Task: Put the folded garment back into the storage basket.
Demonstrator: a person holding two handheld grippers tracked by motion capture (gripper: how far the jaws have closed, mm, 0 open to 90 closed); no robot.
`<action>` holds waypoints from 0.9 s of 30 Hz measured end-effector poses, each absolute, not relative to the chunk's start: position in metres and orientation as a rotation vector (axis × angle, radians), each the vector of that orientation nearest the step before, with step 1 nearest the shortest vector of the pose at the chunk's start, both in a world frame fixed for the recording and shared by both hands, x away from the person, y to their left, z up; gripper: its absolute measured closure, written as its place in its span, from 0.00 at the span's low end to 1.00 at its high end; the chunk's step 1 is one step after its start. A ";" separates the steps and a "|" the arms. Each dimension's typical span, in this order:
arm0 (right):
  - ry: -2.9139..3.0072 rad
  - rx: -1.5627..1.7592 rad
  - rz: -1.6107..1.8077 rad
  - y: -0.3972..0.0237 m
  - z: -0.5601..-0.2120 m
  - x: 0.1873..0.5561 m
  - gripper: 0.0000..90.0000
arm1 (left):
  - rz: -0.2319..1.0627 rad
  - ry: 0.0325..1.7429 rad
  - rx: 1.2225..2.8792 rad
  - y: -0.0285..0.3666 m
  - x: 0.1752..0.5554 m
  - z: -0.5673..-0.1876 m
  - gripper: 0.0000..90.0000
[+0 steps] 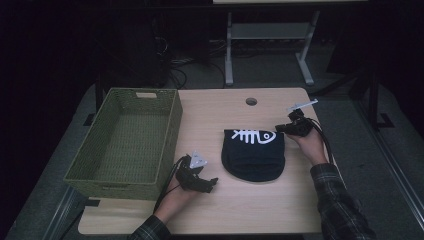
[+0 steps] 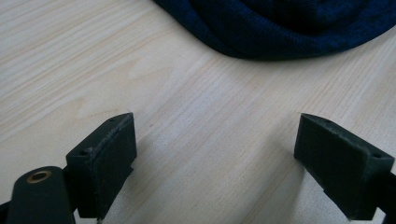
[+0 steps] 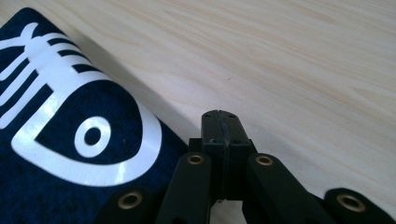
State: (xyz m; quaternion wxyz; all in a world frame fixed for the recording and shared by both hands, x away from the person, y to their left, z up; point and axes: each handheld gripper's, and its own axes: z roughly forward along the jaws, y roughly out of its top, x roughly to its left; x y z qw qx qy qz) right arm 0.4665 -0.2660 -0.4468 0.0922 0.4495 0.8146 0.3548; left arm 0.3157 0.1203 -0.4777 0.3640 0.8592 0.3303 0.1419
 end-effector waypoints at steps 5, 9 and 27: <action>2.436 1.331 1.050 -0.269 -0.447 0.461 1.00 | 0.365 0.850 2.212 0.120 0.316 -0.478 0.13; 2.440 1.318 1.047 -0.272 -0.448 0.455 1.00 | 0.365 0.851 2.212 0.120 0.315 -0.478 0.13; 2.489 1.263 1.041 -0.276 -0.446 0.417 1.00 | 0.365 0.851 2.214 0.121 0.315 -0.478 0.13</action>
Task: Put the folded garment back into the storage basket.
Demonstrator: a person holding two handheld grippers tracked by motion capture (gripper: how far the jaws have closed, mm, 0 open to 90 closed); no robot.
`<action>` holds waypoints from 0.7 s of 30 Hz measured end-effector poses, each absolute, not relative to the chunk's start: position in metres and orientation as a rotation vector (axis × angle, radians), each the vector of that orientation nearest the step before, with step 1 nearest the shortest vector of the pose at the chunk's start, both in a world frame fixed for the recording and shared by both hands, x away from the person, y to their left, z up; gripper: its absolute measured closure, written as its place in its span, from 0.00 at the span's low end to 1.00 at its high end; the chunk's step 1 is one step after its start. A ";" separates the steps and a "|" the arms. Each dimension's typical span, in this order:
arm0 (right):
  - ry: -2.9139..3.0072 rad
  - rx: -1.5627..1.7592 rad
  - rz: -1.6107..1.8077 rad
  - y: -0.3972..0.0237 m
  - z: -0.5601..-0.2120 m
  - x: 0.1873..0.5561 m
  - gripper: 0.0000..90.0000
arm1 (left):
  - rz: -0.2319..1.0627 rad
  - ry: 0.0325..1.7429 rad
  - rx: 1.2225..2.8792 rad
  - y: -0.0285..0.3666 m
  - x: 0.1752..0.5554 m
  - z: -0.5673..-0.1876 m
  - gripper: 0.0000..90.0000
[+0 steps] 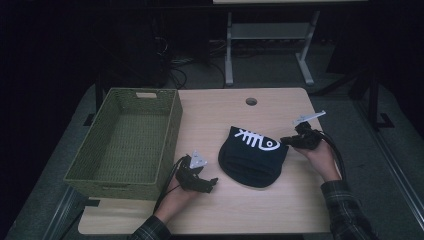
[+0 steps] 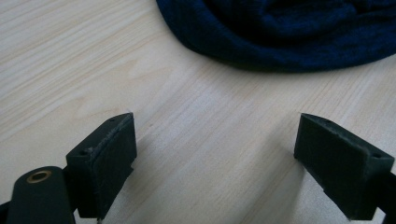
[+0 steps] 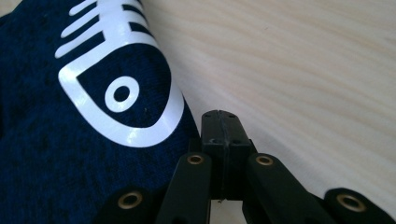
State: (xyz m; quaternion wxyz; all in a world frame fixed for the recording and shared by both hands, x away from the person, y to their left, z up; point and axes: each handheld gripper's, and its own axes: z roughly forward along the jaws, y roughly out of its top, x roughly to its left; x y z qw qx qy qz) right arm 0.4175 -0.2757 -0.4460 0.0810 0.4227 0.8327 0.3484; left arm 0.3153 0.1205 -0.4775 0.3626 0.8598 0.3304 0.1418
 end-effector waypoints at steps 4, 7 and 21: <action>2.499 1.247 1.026 -0.273 -0.444 0.409 1.00 | 0.365 0.849 2.218 0.121 0.315 -0.477 0.13; 2.508 1.238 1.026 -0.271 -0.444 0.402 1.00 | 0.368 0.847 2.211 0.121 0.315 -0.478 0.13; 2.537 1.202 1.067 -0.269 -0.448 0.371 1.00 | 0.369 0.843 2.222 0.121 0.316 -0.477 0.13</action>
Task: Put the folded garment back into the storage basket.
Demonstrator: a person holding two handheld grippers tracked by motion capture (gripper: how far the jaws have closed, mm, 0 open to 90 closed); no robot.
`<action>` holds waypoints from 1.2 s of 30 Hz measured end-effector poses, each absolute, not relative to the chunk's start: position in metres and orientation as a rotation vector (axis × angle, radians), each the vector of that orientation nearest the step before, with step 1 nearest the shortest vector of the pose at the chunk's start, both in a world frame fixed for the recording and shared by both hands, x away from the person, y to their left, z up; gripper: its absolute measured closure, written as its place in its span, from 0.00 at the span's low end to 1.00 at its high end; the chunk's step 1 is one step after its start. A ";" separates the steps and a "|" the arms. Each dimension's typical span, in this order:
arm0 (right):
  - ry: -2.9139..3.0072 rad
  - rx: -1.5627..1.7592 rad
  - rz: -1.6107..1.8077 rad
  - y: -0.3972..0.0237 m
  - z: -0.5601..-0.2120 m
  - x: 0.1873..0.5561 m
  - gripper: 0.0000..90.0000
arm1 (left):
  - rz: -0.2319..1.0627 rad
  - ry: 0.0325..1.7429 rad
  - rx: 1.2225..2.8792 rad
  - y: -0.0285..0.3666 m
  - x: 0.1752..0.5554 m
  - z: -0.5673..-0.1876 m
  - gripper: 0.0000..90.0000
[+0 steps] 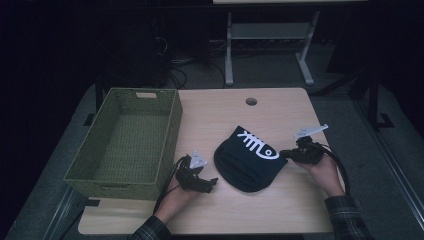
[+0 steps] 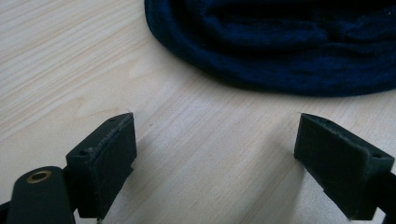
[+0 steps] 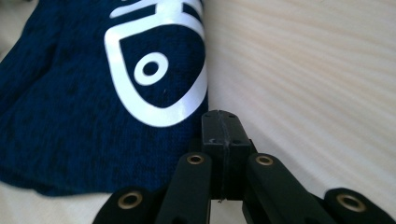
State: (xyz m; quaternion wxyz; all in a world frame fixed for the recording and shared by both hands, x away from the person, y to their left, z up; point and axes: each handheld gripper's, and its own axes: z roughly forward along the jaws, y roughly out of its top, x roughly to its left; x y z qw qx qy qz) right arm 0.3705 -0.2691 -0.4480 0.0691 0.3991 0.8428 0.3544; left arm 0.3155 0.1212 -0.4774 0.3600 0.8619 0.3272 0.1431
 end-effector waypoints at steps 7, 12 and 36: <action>2.562 1.172 1.066 -0.265 -0.446 0.349 1.00 | 0.369 0.842 2.222 0.121 0.315 -0.477 0.13; 2.565 1.159 1.076 -0.264 -0.446 0.336 1.00 | 0.369 0.843 2.222 0.121 0.315 -0.477 0.13; 2.238 1.348 1.050 -0.296 -0.466 0.297 0.29 | 0.331 0.853 2.301 0.113 0.312 -0.464 0.14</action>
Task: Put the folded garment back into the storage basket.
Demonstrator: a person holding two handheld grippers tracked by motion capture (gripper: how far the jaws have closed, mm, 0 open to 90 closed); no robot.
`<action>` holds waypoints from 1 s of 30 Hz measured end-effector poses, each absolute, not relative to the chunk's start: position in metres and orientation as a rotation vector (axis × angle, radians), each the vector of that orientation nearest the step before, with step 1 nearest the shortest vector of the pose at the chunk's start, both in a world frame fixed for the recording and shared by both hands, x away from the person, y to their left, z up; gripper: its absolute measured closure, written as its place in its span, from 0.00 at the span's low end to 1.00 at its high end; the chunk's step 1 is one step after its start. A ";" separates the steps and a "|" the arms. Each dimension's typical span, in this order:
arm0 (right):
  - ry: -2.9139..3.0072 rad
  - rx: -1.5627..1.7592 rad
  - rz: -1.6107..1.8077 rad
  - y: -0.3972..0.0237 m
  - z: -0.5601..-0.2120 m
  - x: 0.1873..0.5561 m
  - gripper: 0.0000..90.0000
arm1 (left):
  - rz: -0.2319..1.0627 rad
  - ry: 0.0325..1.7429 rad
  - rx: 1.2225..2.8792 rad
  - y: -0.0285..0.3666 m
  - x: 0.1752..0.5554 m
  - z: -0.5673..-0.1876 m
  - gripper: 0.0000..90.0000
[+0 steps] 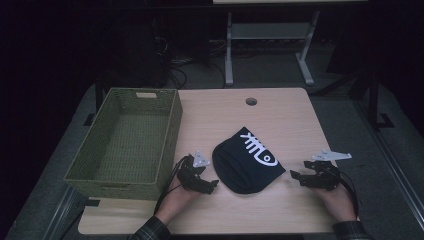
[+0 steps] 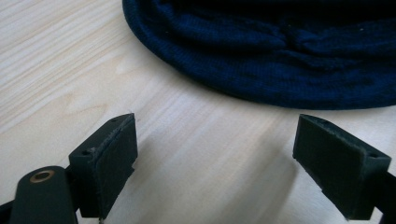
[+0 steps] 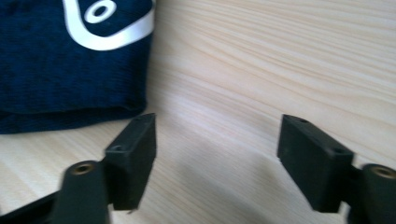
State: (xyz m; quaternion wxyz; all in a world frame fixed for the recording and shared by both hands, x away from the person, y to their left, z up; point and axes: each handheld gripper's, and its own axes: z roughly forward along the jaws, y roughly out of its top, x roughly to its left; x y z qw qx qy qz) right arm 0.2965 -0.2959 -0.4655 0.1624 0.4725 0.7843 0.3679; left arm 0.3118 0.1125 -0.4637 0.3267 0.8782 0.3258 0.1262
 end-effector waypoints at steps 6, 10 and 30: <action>2.223 1.366 0.980 -0.297 -0.476 0.297 0.16 | 0.290 0.785 2.344 0.104 0.316 -0.443 0.15; 2.228 1.365 0.966 -0.295 -0.479 0.297 0.15 | 0.264 0.724 2.366 0.099 0.321 -0.434 0.15; 2.190 1.363 0.951 -0.294 -0.483 0.297 0.14 | 0.159 0.581 2.510 0.052 0.337 -0.422 0.17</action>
